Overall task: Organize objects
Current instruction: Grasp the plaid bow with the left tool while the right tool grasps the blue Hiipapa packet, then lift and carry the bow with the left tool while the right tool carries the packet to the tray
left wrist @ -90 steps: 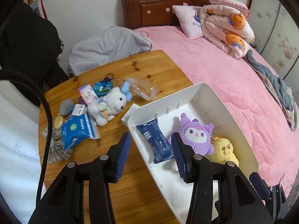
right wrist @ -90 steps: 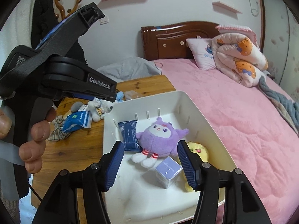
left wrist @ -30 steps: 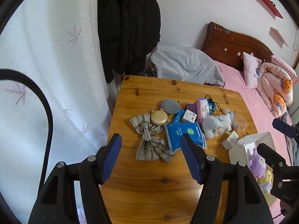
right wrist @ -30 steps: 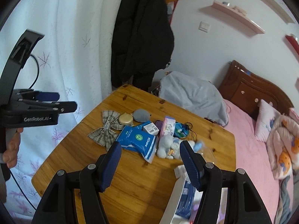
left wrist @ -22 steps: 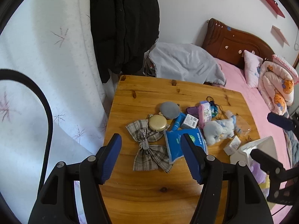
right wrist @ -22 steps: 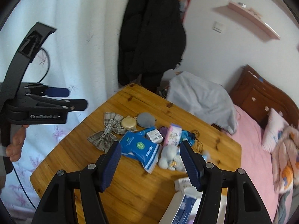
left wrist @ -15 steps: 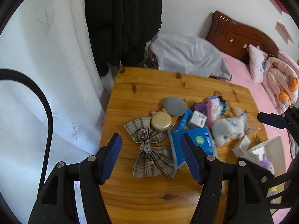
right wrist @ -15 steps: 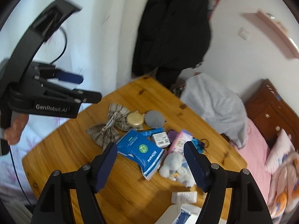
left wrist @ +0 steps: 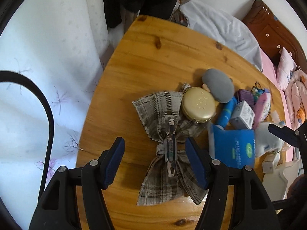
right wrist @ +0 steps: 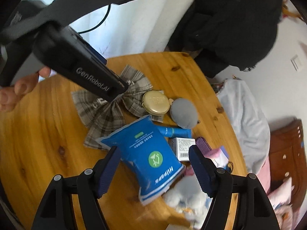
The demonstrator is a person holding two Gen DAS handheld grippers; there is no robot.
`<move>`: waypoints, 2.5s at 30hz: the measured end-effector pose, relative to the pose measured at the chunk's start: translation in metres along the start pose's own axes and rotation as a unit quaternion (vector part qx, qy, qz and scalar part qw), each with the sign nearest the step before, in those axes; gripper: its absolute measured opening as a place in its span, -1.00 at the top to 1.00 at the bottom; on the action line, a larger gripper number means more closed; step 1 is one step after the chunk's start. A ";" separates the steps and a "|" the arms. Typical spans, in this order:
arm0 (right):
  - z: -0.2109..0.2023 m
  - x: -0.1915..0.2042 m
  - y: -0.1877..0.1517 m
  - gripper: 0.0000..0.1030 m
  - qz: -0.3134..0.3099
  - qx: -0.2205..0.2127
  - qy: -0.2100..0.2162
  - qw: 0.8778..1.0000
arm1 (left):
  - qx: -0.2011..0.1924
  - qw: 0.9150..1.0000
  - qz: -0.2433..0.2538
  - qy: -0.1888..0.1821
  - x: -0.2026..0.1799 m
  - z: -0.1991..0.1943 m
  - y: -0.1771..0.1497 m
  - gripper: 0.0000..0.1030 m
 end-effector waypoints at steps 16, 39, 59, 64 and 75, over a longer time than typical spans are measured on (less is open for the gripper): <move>0.042 0.015 -0.020 -0.44 -0.096 0.032 0.021 0.995 | 0.002 0.999 0.029 0.025 -0.019 0.024 -0.006 -0.32; -0.061 0.041 -0.023 -0.02 -0.004 -0.042 -0.036 0.998 | -0.050 0.999 0.017 0.002 -0.004 -0.065 -0.040 0.54; -0.312 0.059 -0.108 -0.02 0.395 -0.238 -0.099 0.882 | -0.178 0.963 0.137 -0.147 -0.110 -0.250 -0.099 0.54; -0.340 0.067 -0.153 -0.03 0.470 -0.238 -0.151 0.836 | -0.183 0.951 0.181 -0.174 -0.158 -0.260 -0.111 0.54; -0.314 0.074 -0.247 -0.04 0.545 -0.181 -0.181 0.799 | -0.174 0.938 0.255 -0.160 -0.255 -0.247 -0.141 0.53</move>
Point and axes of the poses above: each gripper's, at about its wrist camera, not at the fingertips, and z roughly the way its jaws point, x to its left, y to its top, the point moved 3 cm from there along z, roughly the way its jaws point, and after that the axes turned 2 degrees about -x, right-handed, at the moved point
